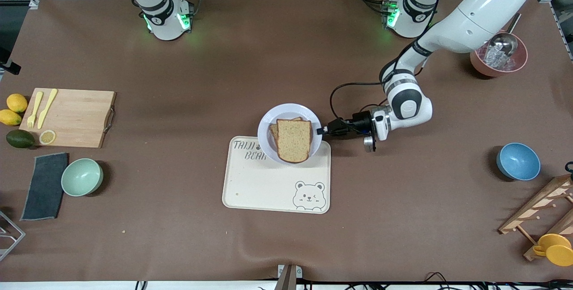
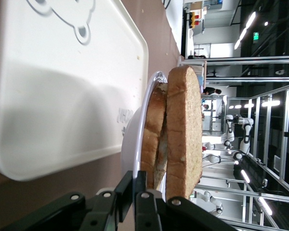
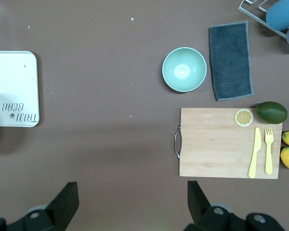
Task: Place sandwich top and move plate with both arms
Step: 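Slide the plate onto the white tray with the left gripper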
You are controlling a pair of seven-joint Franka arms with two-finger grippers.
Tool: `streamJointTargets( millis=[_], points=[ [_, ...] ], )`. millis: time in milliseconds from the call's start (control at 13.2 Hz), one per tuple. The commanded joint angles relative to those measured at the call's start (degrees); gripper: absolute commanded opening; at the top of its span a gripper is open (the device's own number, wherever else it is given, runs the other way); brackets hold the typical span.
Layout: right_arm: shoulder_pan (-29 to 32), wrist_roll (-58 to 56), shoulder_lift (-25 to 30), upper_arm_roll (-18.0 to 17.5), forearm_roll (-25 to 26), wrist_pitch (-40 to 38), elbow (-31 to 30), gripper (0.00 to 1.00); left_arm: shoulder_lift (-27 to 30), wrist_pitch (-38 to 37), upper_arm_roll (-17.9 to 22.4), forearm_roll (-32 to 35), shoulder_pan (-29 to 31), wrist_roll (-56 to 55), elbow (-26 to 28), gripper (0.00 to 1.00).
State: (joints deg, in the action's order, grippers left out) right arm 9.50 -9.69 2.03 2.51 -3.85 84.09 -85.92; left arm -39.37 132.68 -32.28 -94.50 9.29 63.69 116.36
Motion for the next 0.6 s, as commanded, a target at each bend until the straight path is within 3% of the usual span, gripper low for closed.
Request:
streamJointTargets(
  millis=[0, 302, 529],
  points=[
    [-1.32, -0.42, -0.36, -0.23, -0.72, -1.47, 0.75, 1.0, -2.72, -0.67, 1.52, 5.1, -0.41, -4.7, -4.9, 0.0],
    [-6.07, -0.5, -1.59, -0.23, 1.82, -4.37, 0.23, 1.0, -5.79, -0.67, 1.6, 5.55, -0.5, -5.33, -9.13, 0.0],
    [-6.16, -0.68, -1.85, -0.23, 1.83, -5.08, -0.39, 1.0, -9.13, -0.67, 3.27, 7.03, -1.72, -5.33, -13.43, 0.0]
  ],
)
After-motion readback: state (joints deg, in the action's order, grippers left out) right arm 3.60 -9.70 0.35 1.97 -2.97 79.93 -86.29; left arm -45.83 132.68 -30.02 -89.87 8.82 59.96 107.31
